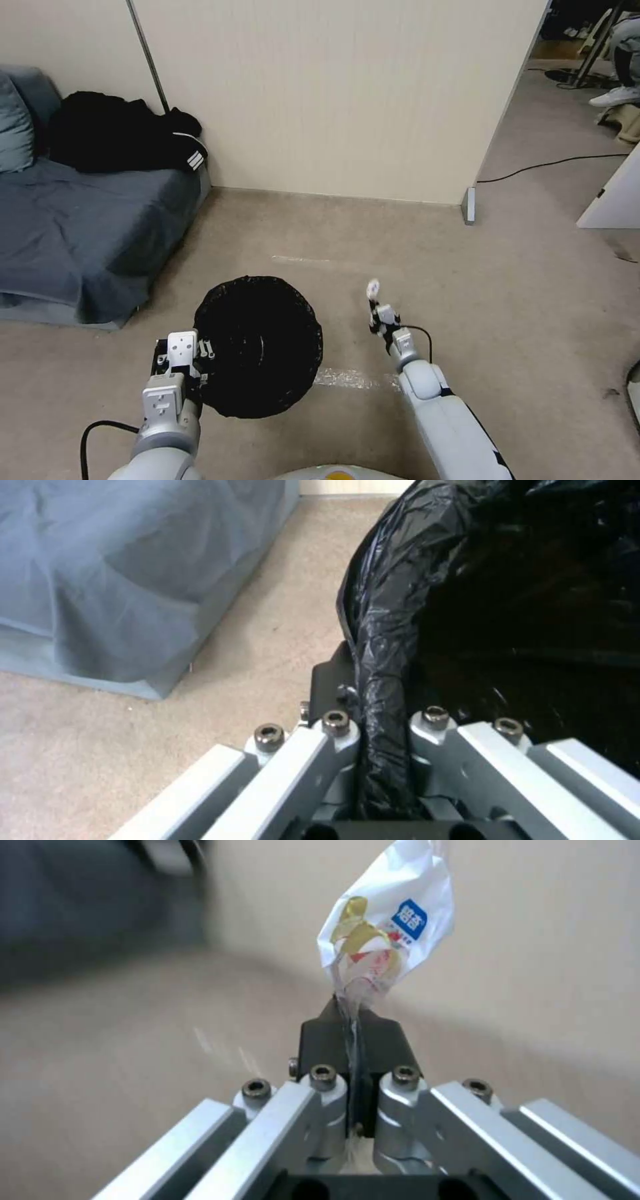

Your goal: Pick up the trash bin, then pick up the garbage from the floor and place it into the trash bin.

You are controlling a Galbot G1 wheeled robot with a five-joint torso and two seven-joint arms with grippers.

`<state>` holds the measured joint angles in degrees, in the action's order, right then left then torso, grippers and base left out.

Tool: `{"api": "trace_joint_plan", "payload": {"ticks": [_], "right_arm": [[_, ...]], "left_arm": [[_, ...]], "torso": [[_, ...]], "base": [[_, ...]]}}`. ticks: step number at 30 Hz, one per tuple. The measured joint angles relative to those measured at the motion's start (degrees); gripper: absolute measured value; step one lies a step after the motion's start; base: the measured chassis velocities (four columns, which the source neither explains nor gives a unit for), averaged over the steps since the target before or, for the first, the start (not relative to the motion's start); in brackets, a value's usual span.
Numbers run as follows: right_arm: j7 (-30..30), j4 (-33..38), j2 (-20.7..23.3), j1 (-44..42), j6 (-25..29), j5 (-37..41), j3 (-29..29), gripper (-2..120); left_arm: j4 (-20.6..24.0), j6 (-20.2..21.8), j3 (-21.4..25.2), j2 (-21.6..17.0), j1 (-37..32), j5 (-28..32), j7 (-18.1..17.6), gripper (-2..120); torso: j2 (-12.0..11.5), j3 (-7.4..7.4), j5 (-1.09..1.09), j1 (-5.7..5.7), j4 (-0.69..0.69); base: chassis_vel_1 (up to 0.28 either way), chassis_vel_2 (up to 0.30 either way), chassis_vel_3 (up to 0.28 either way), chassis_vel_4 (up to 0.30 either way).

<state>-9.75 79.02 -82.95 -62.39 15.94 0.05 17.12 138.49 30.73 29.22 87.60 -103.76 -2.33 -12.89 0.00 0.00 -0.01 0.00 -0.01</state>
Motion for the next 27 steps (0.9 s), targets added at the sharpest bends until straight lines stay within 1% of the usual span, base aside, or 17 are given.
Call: {"api": "trace_joint_plan", "payload": {"ticks": [2, 3, 5, 6, 7, 10, 11, 13, 14, 15, 17, 18, 20, 22, 25, 26, 27], "right_arm": [[-3.6, 11.7, 1.5, -3.3, 1.1, 2.3, -1.6, 0], [-3.6, 11.7, 1.5, -3.3, 1.1, 2.3, -1.6, 0], [-6.8, 20.5, 2.9, -6.2, 1.9, 3.6, -3.8, 0], [-8.0, 23.7, 3.5, -7.4, 2.2, 4.2, -5.1, 0], [-8.0, 23.7, 3.5, -7.4, 2.2, 4.2, -5.1, 0], [-10.3, 29.7, 5.3, -11.0, 2.5, 6.7, -10.4, 0], [-10.3, 29.7, 5.3, -11.0, 2.5, 6.7, -10.4, 0], [-10.5, 30.6, 6.0, -12.3, 2.5, 7.7, -12.9, 0], [-10.8, 30.6, 6.6, -13.8, 2.4, 8.4, -16.2, 0], [-10.8, 30.6, 6.6, -13.8, 2.4, 8.4, -16.2, 0], [-11.1, 28.4, 6.7, -15.4, 3.5, 7.1, -19.4, 0], [-11.1, 28.4, 6.7, -15.4, 3.5, 7.1, -19.4, 0], [-11.1, 27.1, 6.8, -15.8, 4.4, 5.9, -20.2, 0], [-11.0, 26.1, 6.8, -15.8, 4.8, 5.1, -20.6, 0], [-10.8, 24.4, 6.7, -15.8, 5.0, 4.4, -20.6, 0], [-10.5, 23.5, 6.5, -15.5, 5.0, 3.9, -20.6, 0], [-10.5, 23.5, 6.5, -15.5, 5.0, 3.9, -20.6, 0]], "left_arm": [[-0.4, 0.2, 0.0, -0.1, 0.4, 0.3, 0.0, 1], [-0.4, 0.2, 0.0, -0.1, 0.4, 0.3, 0.0, 1], [-0.8, 0.2, 0.0, -0.1, 0.7, 0.5, 0.0, 1], [-0.9, 0.3, -0.1, -0.1, 0.8, 0.6, 0.1, 1], [-0.9, 0.3, -0.1, -0.1, 0.8, 0.6, 0.1, 1], [-1.3, 0.3, -0.1, -0.1, 1.2, 0.8, 0.1, 1], [-1.3, 0.3, -0.1, -0.1, 1.2, 0.8, 0.1, 1], [-1.4, 0.3, -0.1, -0.1, 1.3, 0.8, 0.1, 1], [-1.6, 0.3, -0.2, -0.1, 1.5, 0.9, 0.1, 1], [-1.6, 0.3, -0.2, -0.1, 1.5, 0.9, 0.1, 1], [-1.7, 0.3, -0.2, -0.1, 1.7, 1.0, 0.2, 1], [-1.7, 0.3, -0.2, -0.1, 1.7, 1.0, 0.2, 1], [-1.8, 0.3, -0.2, -0.2, 1.8, 1.1, 0.2, 1], [-1.8, 0.3, -0.3, -0.2, 1.7, 1.1, 0.2, 1], [-1.8, 0.3, -0.6, -0.2, 1.7, 1.1, 0.2, 1], [-1.8, 0.3, -0.8, -0.1, 1.6, 1.1, 0.2, 1], [-1.8, 0.3, -0.8, -0.1, 1.6, 1.1, 0.2, 1]], "torso": [[0.0, 0.0, 0.0, 0.0, 0.01], [0.0, 0.0, 0.0, 0.0, 0.01], [0.0, 0.0, 0.0, 0.0, 0.01], [0.0, 0.0, 0.01, 0.0, 0.0], [0.0, 0.0, 0.01, 0.0, 0.0], [0.0, 0.0, 0.01, 0.0, 0.01], [0.0, 0.0, 0.01, 0.0, 0.01], [0.0, -0.01, 0.0, 0.0, 0.01], [0.0, 0.0, 0.02, 0.0, 0.01], [0.0, 0.0, 0.02, 0.0, 0.01], [0.0, 0.0, 0.02, 0.0, 0.01], [0.0, 0.0, 0.02, 0.0, 0.01], [0.0, -0.01, -0.15, 0.0, 0.07], [0.0, -0.01, -0.19, 0.0, 0.09], [0.0, -0.01, -0.21, 0.0, 0.07], [0.0, -0.01, -0.2, -0.01, 0.03], [0.0, -0.01, -0.2, -0.01, 0.03]], "base": [[0.0, 0.0, 0.0, 0.0], [0.0, 0.0, 0.0, 0.0], [0.0, 0.0, 0.0, 0.0], [0.0, 0.0, 0.0, 0.0], [0.0, 0.0, 0.0, 0.0], [0.0, 0.0, 0.0, 0.0], [0.0, 0.0, 0.0, 0.0], [0.0, 0.0, 0.0, 0.0], [0.0, 0.0, 0.0, 0.0], [0.0, 0.0, 0.0, 0.0], [0.0, 0.0, 0.0, 0.0], [0.0, 0.0, 0.0, 0.0], [0.0, 0.0, 0.0, 0.0], [0.0, 0.0, 0.0, 0.0], [0.0, 0.0, 0.0, 0.0], [0.0, 0.0, 0.0, 0.0], [0.0, 0.0, 0.0, 0.0]]}}
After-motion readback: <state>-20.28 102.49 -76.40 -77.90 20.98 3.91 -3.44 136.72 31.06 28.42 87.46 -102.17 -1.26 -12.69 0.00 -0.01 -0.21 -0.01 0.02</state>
